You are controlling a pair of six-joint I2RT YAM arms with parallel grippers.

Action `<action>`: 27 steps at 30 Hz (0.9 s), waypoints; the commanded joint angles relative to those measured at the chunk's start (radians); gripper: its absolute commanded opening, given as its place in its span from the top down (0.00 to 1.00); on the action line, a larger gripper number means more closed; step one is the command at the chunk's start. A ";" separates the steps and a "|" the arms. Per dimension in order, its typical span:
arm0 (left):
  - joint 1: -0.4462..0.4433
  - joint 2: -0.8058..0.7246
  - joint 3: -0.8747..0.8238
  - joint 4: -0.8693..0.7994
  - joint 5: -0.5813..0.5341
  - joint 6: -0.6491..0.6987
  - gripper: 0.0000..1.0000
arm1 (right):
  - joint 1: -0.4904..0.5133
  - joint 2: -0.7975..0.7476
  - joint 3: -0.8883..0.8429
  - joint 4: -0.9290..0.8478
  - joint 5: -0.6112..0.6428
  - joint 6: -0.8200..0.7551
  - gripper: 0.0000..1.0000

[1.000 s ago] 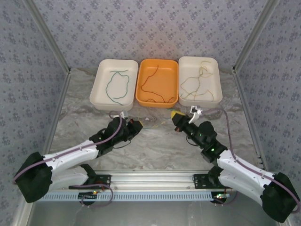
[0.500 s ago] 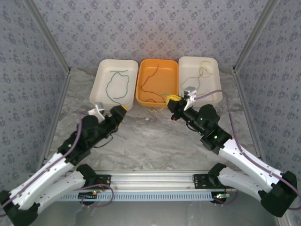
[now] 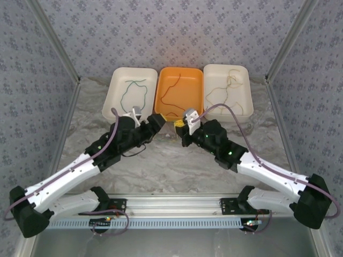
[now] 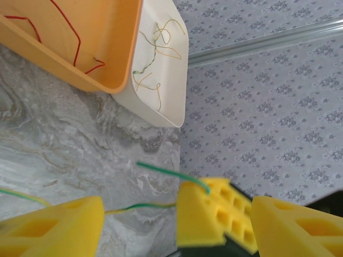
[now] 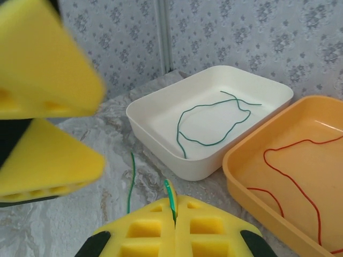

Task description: Untangle the cables

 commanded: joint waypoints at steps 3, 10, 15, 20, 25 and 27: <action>-0.013 0.044 0.007 0.154 0.023 -0.064 0.28 | 0.050 0.042 0.033 0.084 0.055 -0.042 1.00; -0.021 0.008 -0.043 0.139 -0.001 -0.115 0.30 | 0.072 0.064 0.019 0.151 0.107 -0.038 1.00; -0.037 -0.048 -0.132 0.170 -0.076 -0.219 0.30 | 0.085 0.052 -0.004 0.218 0.122 -0.027 1.00; -0.030 -0.049 -0.164 0.244 -0.134 -0.278 0.30 | 0.095 0.067 0.005 0.229 0.104 -0.015 1.00; -0.004 -0.024 -0.153 0.290 -0.134 -0.307 0.31 | 0.113 0.084 0.000 0.224 0.094 -0.009 1.00; -0.001 -0.019 -0.158 0.308 -0.135 -0.318 0.32 | 0.118 0.088 -0.008 0.231 0.097 -0.003 1.00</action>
